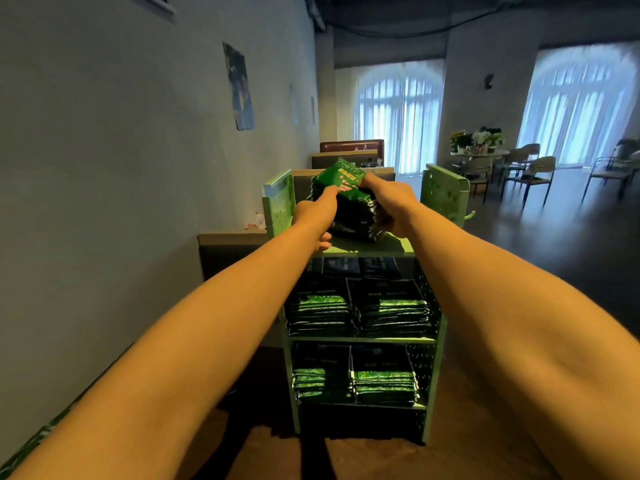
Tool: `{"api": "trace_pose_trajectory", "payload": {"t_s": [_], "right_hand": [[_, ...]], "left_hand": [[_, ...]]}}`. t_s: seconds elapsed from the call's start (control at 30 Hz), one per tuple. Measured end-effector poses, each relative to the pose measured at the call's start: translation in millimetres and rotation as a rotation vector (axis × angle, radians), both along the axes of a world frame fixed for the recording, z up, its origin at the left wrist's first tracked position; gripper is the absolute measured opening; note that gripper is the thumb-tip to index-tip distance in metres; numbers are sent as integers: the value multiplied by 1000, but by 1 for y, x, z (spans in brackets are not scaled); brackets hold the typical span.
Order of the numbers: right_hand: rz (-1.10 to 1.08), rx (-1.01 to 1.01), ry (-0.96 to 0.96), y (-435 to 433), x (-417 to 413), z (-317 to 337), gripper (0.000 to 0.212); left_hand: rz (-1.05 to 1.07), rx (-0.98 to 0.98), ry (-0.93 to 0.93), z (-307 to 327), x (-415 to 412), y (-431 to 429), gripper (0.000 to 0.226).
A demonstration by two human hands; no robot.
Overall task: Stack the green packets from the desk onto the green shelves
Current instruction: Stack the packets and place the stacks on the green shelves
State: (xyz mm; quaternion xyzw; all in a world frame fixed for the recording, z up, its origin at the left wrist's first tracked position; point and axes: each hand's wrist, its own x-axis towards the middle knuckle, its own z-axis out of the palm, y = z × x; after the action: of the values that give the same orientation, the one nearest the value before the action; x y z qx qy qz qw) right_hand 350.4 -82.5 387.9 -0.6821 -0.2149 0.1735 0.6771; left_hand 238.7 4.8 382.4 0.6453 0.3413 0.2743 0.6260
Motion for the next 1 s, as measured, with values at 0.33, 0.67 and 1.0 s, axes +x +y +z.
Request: {"api": "trace_pose_trajectory", "payload": {"t_s": [0.33,0.67,1.0], "right_hand": [[18,-156,-255,12,30,-9,34],[39,-321,-287,8,32,-2,35],[45,-477,-239,5,13,13,44]], "left_hand": [[-26,164,181,-6,23,27,44],[0,389,229,-18,26,33,48],[-234,468,205,-11,13,11,96]]}}
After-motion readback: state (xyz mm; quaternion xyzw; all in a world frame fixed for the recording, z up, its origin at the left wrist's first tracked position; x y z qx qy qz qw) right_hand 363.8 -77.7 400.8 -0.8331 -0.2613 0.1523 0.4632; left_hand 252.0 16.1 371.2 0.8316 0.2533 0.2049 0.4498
